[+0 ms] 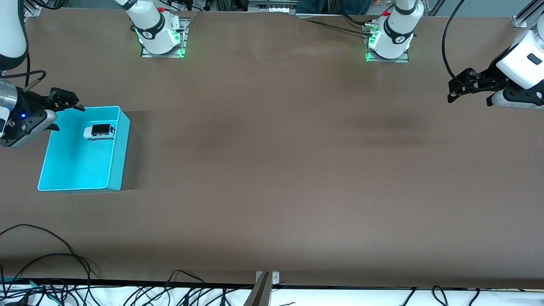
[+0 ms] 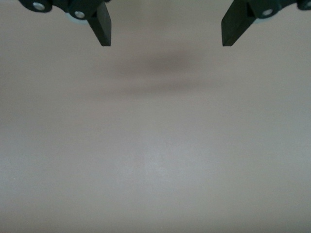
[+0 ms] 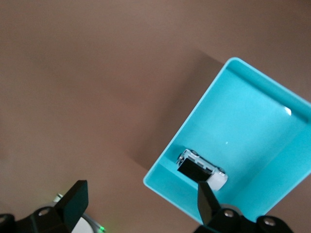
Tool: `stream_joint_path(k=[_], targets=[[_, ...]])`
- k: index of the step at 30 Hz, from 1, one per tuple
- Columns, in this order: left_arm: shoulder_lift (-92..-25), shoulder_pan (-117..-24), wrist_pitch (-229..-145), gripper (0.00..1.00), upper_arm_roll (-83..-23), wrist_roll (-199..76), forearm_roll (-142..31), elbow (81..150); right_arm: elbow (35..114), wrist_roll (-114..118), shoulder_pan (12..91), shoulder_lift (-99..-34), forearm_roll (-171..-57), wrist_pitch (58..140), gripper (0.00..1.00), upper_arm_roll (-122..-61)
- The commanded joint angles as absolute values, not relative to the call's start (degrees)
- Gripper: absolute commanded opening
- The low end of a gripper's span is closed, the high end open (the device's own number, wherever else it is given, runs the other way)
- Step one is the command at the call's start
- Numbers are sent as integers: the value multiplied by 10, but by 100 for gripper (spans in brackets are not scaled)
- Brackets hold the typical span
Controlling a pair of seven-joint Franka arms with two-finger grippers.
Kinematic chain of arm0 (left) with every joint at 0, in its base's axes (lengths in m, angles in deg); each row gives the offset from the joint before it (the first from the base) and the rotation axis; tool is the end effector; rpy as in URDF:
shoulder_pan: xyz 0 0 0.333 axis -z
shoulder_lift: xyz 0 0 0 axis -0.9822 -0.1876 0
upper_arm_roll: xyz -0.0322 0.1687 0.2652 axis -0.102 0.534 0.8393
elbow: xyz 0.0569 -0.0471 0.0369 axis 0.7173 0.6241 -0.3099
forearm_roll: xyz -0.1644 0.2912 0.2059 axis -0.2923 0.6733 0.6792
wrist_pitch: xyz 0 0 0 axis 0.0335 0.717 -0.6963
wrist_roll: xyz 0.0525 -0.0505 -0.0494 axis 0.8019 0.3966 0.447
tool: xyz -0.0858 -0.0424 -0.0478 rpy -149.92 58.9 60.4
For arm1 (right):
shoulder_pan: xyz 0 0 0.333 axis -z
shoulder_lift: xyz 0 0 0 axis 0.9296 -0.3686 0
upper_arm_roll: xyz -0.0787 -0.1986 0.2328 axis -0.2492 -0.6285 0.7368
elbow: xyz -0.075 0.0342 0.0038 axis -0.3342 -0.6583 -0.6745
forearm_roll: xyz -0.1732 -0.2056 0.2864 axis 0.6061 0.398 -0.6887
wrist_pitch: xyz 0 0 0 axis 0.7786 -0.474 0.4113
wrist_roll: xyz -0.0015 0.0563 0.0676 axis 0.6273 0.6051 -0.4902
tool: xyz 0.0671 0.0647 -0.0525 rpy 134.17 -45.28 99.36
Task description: Wind and store white jeep toy
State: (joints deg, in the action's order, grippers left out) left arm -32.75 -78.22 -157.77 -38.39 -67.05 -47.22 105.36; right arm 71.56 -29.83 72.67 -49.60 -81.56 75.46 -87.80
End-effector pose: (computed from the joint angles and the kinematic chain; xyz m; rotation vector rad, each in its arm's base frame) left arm 0.5473 -0.0454 0.6307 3.1299 -0.1021 -0.0384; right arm 0.5765 -0.0514 0.5065 -2.8845 -0.7849 0.2334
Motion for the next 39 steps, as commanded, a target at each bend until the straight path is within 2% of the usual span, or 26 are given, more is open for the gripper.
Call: stream_joint_path(k=[1,9,21,34,39], targets=[[-326,-784,-1568,100,-384,-666,-487,1045,673,-153,729,-492,-788,722,100,-857],[-326,-784,-1568,100,-384,-666,-487,1045,636,16,728,-496,-775,701,100,-843],[-326,-784,-1567,100,-385,-666,-487,1045,620,27,713,-475,-749,673,100,-831],[-326,-783,-1560,100,-387,-666,-487,1045,800,29,714,-322,-753,711,100,-831],[-326,-782,-1559,100,-389,-666,-487,1045,796,27,714,-329,-755,712,100,-832]])
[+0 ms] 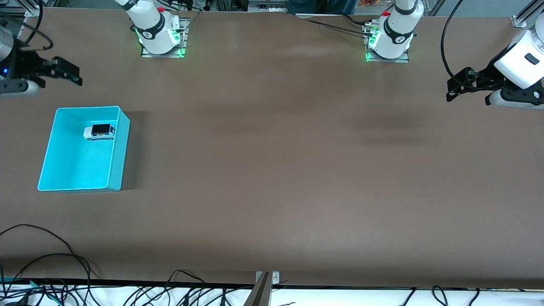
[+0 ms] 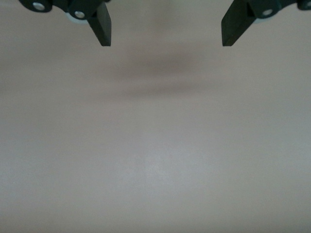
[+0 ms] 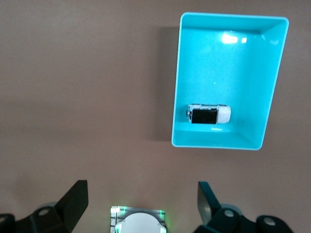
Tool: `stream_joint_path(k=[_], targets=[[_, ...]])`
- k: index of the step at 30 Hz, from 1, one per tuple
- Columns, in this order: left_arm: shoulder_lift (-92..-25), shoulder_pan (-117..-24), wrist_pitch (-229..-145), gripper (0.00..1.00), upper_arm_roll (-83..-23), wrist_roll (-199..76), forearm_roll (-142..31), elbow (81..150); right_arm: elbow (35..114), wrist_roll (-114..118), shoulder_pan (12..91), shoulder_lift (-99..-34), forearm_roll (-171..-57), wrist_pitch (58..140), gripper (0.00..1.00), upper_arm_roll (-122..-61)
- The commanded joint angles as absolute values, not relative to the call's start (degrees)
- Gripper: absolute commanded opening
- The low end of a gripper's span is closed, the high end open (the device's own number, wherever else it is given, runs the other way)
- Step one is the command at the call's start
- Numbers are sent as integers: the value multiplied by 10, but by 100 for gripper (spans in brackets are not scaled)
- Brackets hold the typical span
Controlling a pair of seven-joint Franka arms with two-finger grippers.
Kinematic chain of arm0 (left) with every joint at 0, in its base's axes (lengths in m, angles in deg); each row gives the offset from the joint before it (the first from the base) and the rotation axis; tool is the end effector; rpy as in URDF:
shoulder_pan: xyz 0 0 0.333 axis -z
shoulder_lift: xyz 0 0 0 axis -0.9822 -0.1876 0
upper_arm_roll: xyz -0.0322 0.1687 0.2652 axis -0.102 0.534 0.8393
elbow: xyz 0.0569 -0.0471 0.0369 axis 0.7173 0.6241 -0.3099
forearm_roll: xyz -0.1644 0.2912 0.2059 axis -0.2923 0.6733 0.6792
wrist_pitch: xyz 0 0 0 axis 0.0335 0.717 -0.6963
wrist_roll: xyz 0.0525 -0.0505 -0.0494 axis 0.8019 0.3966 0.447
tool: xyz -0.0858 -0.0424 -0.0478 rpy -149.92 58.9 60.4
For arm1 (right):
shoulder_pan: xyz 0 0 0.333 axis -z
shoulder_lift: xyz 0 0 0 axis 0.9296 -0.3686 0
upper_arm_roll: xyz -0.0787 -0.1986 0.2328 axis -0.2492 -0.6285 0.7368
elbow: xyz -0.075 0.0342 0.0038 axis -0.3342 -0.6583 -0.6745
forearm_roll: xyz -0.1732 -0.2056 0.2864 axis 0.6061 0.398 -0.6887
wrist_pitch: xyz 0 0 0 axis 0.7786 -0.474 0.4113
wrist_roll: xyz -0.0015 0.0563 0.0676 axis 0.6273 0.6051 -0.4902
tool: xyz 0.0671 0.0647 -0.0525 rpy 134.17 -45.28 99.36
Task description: Wind and store white jeep toy
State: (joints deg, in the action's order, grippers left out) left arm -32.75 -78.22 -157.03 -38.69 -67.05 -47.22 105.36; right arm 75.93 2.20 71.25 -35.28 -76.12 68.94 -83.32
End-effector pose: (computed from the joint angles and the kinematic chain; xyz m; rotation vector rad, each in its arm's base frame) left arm 0.5456 -0.0481 0.6296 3.1301 -0.1105 -0.0586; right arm 0.5026 -0.0010 0.5987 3.1169 0.1329 -0.2164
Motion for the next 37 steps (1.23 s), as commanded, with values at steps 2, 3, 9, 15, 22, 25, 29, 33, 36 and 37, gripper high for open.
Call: stream_joint_path(k=[2,3,9,15,22,25,29,33,36,37], targets=[[-326,-781,-1559,100,-391,-666,-486,1044,787,27,714,-339,-755,712,100,-831],[-326,-781,-1559,100,-393,-666,-487,1045,778,23,714,-344,-755,711,100,-832],[-326,-781,-1558,100,-411,-632,-483,1045,746,20,715,-373,-755,712,100,-831],[-326,-781,-1557,100,-416,-620,-478,1044,727,20,715,-391,-756,712,100,-831],[-326,-781,-1555,100,-417,-620,-478,1038,727,20,716,-393,-756,712,100,-831],[-326,-781,-1555,100,-416,-620,-478,1038,727,20,716,-393,-756,711,100,-831],[-326,-782,-1555,100,-416,-620,-478,1038,727,20,716,-393,-756,711,100,-831],[-326,-781,-1555,100,-416,-620,-478,1038,727,20,716,-393,-756,711,100,-832],[-326,-781,-1555,100,-416,-619,-478,1038,728,20,716,-394,-756,711,100,-832],[-326,-781,-1555,100,-416,-619,-478,1038,728,20,716,-393,-756,711,100,-832]])
